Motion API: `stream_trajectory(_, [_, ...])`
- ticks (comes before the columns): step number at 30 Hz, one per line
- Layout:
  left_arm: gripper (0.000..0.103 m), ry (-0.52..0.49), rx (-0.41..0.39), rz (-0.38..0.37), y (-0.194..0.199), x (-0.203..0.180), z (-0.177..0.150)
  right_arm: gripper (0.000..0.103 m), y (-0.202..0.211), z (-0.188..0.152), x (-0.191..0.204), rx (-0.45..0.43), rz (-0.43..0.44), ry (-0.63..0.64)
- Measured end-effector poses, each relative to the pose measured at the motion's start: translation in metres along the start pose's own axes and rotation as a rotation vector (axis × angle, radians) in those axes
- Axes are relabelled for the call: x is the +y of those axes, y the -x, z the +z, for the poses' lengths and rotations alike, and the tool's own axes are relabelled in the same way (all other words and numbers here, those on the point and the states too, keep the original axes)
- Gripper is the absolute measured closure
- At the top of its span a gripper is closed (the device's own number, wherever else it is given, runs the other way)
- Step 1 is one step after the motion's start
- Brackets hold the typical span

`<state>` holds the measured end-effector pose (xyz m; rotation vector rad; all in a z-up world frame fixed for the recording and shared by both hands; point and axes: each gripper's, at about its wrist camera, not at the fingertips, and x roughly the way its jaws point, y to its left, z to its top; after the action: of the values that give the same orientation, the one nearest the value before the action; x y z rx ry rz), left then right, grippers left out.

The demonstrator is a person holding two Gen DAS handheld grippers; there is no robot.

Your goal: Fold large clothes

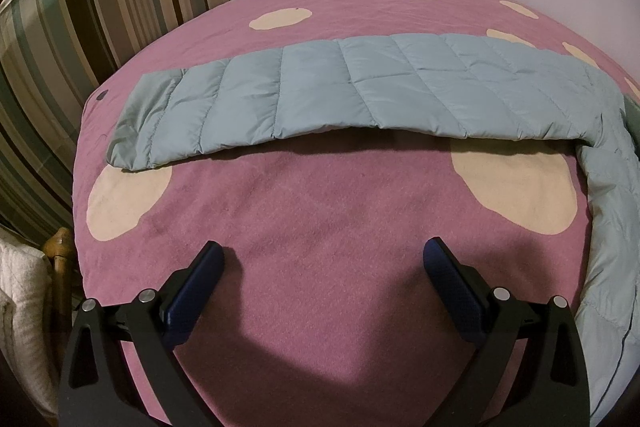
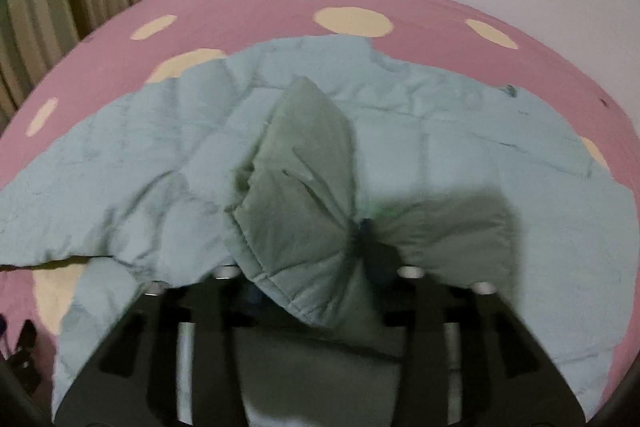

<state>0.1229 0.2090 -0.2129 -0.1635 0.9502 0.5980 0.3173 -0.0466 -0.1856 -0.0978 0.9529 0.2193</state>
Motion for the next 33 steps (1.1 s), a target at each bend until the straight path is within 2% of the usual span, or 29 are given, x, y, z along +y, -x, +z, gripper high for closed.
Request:
stream_trajectory(7, [0.004,0.0,0.0,0.0,0.0,0.0,0.0,0.047,0.043,-0.005,0.018,-0.041,0.165,0.045])
stream_trajectory(9, [0.004,0.0,0.0,0.0,0.0,0.0,0.0,0.047,0.069,-0.006,0.007,-0.078,0.207,0.013])
stream_trajectory(12, [0.004,0.0,0.0,0.0,0.0,0.0,0.0,0.047,0.104,-0.008,-0.022,-0.133,0.22,-0.043])
stream_trajectory(15, [0.004,0.0,0.0,-0.001,0.0,0.0,0.0,0.049,0.131,-0.016,-0.064,-0.182,0.165,-0.099])
stream_trajectory(17, [0.004,0.0,0.0,0.0,0.0,0.0,0.0,0.06,0.136,-0.024,-0.098,-0.191,0.1,-0.142])
stream_trajectory(19, [0.004,-0.001,0.0,0.001,0.0,0.0,0.0,0.071,0.132,-0.037,-0.14,-0.163,0.023,-0.212])
stream_trajectory(21, [0.004,-0.001,0.0,0.0,0.0,0.0,0.0,0.078,0.125,-0.052,-0.183,-0.129,-0.047,-0.314])
stream_trajectory(24, [0.004,-0.001,0.0,0.001,0.0,0.0,0.0,0.078,0.116,-0.073,-0.227,-0.111,-0.126,-0.419])
stream_trajectory(28, [0.004,-0.008,-0.001,0.01,0.001,-0.001,0.0,0.078,0.1,-0.089,-0.25,-0.074,-0.164,-0.46])
stream_trajectory(33, [0.004,-0.014,-0.002,0.019,0.0,-0.002,0.001,0.078,0.067,-0.093,-0.247,-0.017,-0.182,-0.435])
